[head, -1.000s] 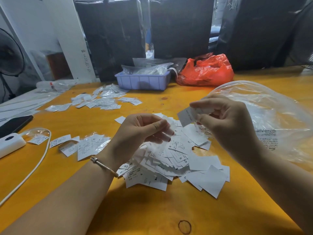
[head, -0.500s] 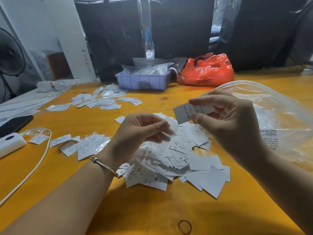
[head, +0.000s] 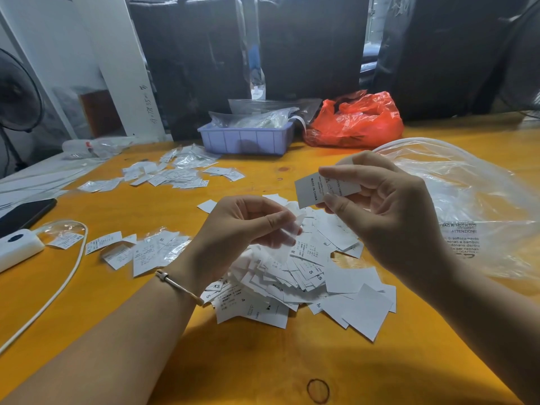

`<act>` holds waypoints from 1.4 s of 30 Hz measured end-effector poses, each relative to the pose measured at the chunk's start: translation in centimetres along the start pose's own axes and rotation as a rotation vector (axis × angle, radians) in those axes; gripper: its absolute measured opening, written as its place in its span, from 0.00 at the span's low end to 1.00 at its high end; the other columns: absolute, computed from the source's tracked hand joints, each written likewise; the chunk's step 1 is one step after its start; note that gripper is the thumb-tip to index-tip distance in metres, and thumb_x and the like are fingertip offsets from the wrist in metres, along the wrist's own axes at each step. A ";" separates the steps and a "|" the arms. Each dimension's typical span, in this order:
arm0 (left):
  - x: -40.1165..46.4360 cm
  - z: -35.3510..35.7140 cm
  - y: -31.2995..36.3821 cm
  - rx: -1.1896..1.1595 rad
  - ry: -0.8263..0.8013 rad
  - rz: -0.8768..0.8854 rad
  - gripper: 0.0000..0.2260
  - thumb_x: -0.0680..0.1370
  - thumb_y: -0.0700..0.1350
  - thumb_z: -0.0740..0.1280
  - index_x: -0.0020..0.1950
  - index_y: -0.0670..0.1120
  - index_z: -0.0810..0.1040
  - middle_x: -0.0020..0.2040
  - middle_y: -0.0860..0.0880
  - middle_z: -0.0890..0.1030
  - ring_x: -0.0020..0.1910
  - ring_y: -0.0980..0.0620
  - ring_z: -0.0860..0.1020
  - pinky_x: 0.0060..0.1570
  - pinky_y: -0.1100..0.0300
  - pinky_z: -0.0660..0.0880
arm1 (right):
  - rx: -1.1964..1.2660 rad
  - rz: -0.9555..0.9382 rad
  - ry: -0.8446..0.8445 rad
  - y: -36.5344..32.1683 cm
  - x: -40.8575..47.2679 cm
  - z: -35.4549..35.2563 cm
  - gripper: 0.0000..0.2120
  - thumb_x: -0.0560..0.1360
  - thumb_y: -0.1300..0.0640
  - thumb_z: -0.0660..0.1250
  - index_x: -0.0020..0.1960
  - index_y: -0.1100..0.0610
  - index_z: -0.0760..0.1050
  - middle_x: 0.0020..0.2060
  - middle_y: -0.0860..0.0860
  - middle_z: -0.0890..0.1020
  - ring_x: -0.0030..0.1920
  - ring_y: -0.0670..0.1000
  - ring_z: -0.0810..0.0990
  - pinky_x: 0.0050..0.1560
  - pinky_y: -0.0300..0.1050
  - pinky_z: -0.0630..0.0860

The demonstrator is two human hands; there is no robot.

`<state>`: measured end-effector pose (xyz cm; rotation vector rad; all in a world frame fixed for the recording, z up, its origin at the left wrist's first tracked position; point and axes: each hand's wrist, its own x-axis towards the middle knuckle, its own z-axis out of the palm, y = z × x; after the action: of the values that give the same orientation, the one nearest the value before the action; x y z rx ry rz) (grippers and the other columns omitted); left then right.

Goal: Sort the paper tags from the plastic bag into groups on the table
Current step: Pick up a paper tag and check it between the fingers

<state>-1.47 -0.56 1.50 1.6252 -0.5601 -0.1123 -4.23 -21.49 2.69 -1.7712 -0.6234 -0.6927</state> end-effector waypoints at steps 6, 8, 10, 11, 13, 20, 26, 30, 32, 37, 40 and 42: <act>0.0 0.0 0.0 -0.011 -0.006 0.012 0.07 0.74 0.47 0.71 0.46 0.46 0.86 0.45 0.42 0.86 0.41 0.47 0.85 0.39 0.62 0.80 | -0.125 -0.091 0.004 0.1 0.0 0.1 0.19 0.72 0.70 0.70 0.60 0.57 0.78 0.48 0.45 0.78 0.51 0.47 0.80 0.47 0.43 0.82; -0.1 0.0 0.0 -0.009 -0.011 0.016 0.07 0.74 0.48 0.71 0.46 0.46 0.86 0.45 0.43 0.86 0.41 0.47 0.85 0.39 0.62 0.80 | -0.186 -0.128 0.012 0.2 0.0 0.1 0.18 0.71 0.70 0.71 0.60 0.59 0.78 0.47 0.47 0.78 0.50 0.46 0.78 0.46 0.40 0.81; 0.0 0.0 0.0 -0.010 -0.011 0.017 0.07 0.74 0.48 0.71 0.47 0.46 0.86 0.45 0.42 0.86 0.41 0.47 0.85 0.39 0.62 0.80 | -0.222 -0.149 0.014 0.3 0.1 0.1 0.18 0.71 0.71 0.71 0.59 0.61 0.79 0.47 0.49 0.78 0.50 0.46 0.78 0.46 0.40 0.81; 0.0 0.0 0.0 -0.011 -0.010 0.016 0.07 0.74 0.48 0.71 0.47 0.46 0.86 0.45 0.42 0.86 0.41 0.47 0.85 0.39 0.62 0.80 | -0.234 -0.158 0.014 0.3 0.1 0.1 0.17 0.71 0.71 0.71 0.59 0.61 0.79 0.47 0.50 0.78 0.50 0.47 0.78 0.46 0.40 0.81; 0.0 0.0 0.0 -0.014 -0.004 0.010 0.08 0.74 0.48 0.71 0.47 0.45 0.86 0.45 0.42 0.86 0.41 0.47 0.85 0.39 0.63 0.79 | -0.257 -0.180 0.012 0.3 0.0 0.1 0.17 0.71 0.72 0.71 0.58 0.62 0.80 0.47 0.52 0.78 0.51 0.47 0.77 0.47 0.38 0.80; -0.1 0.1 0.3 -0.033 0.003 0.014 0.12 0.72 0.52 0.72 0.46 0.45 0.86 0.44 0.42 0.86 0.41 0.47 0.85 0.38 0.63 0.79 | -0.249 -0.212 -0.043 0.1 -0.1 0.2 0.16 0.69 0.73 0.70 0.56 0.63 0.81 0.47 0.54 0.80 0.48 0.47 0.79 0.44 0.34 0.80; -0.1 0.1 0.4 -0.045 0.011 0.002 0.08 0.74 0.50 0.71 0.44 0.47 0.86 0.44 0.43 0.86 0.40 0.48 0.85 0.37 0.63 0.79 | -0.189 -0.129 -0.088 0.0 -0.2 0.1 0.16 0.68 0.74 0.70 0.52 0.60 0.82 0.45 0.51 0.81 0.46 0.46 0.79 0.42 0.34 0.79; -0.1 0.2 0.4 -0.046 0.005 -0.018 0.09 0.71 0.52 0.73 0.44 0.47 0.86 0.42 0.43 0.86 0.39 0.47 0.85 0.36 0.63 0.79 | -0.115 -0.029 -0.127 0.1 -0.1 0.0 0.16 0.69 0.74 0.69 0.50 0.58 0.83 0.44 0.49 0.82 0.44 0.49 0.81 0.42 0.44 0.81; -0.1 0.2 0.4 -0.039 -0.004 -0.026 0.09 0.71 0.51 0.73 0.44 0.47 0.86 0.42 0.43 0.86 0.40 0.47 0.85 0.36 0.64 0.79 | -0.107 -0.011 -0.146 0.1 0.0 0.0 0.16 0.69 0.74 0.68 0.50 0.57 0.83 0.44 0.49 0.82 0.45 0.50 0.81 0.42 0.47 0.81; 0.0 0.2 0.1 -0.001 -0.007 -0.036 0.10 0.70 0.52 0.74 0.45 0.46 0.86 0.43 0.41 0.86 0.39 0.47 0.85 0.37 0.64 0.79 | -0.051 0.067 -0.263 0.3 0.0 0.1 0.16 0.69 0.75 0.67 0.51 0.59 0.83 0.43 0.47 0.81 0.46 0.49 0.81 0.44 0.46 0.81; 0.0 0.2 0.0 0.022 -0.007 -0.036 0.09 0.71 0.51 0.74 0.45 0.47 0.86 0.43 0.42 0.86 0.39 0.47 0.84 0.37 0.64 0.79 | -0.013 0.122 -0.302 0.5 0.0 0.2 0.17 0.70 0.75 0.66 0.51 0.58 0.82 0.44 0.48 0.82 0.44 0.48 0.81 0.44 0.45 0.81; 0.0 0.3 -0.1 0.029 -0.006 -0.041 0.08 0.71 0.49 0.73 0.45 0.45 0.86 0.43 0.41 0.86 0.38 0.48 0.84 0.36 0.64 0.79 | 0.024 0.172 -0.289 0.7 0.0 0.2 0.18 0.72 0.74 0.65 0.53 0.54 0.82 0.43 0.49 0.83 0.41 0.47 0.81 0.40 0.44 0.81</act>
<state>-1.50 -0.81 1.38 1.6658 -0.5355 -0.1396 -3.74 -21.50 2.18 -1.8936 -0.6592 -0.3121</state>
